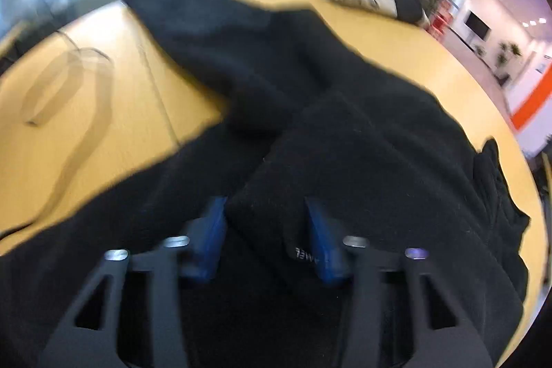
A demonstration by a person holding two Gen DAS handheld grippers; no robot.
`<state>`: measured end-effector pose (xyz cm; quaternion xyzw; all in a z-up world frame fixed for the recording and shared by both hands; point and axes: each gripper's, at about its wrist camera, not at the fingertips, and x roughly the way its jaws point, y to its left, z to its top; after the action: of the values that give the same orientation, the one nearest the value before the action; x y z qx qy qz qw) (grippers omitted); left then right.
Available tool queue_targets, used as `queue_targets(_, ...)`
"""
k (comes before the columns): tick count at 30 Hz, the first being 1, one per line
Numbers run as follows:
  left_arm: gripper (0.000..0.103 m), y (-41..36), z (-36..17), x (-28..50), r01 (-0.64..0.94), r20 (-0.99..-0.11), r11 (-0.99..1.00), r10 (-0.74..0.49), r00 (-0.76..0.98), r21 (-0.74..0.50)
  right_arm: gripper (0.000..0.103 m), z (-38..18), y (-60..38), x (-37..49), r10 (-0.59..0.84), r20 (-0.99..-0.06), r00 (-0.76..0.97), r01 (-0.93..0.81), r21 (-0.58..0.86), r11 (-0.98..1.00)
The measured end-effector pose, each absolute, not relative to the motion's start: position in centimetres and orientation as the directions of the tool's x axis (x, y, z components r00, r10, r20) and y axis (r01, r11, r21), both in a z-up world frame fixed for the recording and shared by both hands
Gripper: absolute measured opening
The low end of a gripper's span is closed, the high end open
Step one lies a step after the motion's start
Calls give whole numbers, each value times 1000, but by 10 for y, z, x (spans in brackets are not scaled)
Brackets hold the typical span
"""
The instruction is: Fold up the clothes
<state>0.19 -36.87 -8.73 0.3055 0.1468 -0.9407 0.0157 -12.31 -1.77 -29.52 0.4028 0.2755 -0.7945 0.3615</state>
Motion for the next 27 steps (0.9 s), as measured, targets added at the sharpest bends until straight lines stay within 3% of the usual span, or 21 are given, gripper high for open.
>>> queue_targets(1, 102, -375, -86, 4, 130, -577, -954, 52, -815, -269, 27, -293, -18, -130, -348, -834, -428, 771, -136, -622)
queue_targets(3, 102, -387, -83, 9, 149, -574, -951, 36, -818, -272, 21, -285, -20, -137, -343, -818, -462, 729, -131, -672)
queue_targets(6, 102, -400, -85, 15, 168, -580, -948, 21, -814, -271, 21, -273, -24, -146, -349, -787, -508, 671, -109, -733)
queue_targets(8, 102, -406, -90, 17, 177, -585, -944, 22, -811, -280, 32, -269, -27, -154, -347, -784, -516, 637, -80, -767)
queue_targets(10, 102, -409, -96, 19, 182, -598, -935, 38, -801, -303, 66, -287, -30, -162, -317, -846, -428, 644, -40, -764)
queue_targets(12, 102, -408, -101, 21, 186, -612, -933, 45, -790, -309, 70, -292, -41, -150, -302, -841, -448, 677, -99, -729)
queue_targets(15, 102, -401, -105, 19, 164, -619, -938, 65, -783, -306, 72, -262, -28, -127, -423, -766, -483, 696, -43, -717)
queue_targets(16, 102, -398, -107, 16, 155, -624, -940, 73, -778, -303, 83, -250, -15, -120, -466, -728, -503, 691, -14, -723)
queue_targets(19, 102, -388, -111, 2, 139, -634, -948, 78, -770, -285, 100, -231, 42, -118, -456, -659, -598, 596, 15, -803)
queue_targets(24, 102, -397, -143, -38, 206, -690, -925, 79, -720, -320, 97, -276, 160, -172, -167, -788, -592, 302, -25, -953)
queue_targets(25, 102, -404, -155, -48, 224, -702, -908, 100, -705, -355, 90, -287, 177, -179, -142, -806, -575, 269, -22, -963)
queue_targets(27, 102, -420, -181, -66, 277, -723, -869, 126, -679, -411, 88, -295, 194, -184, -151, -808, -570, 242, 11, -970)
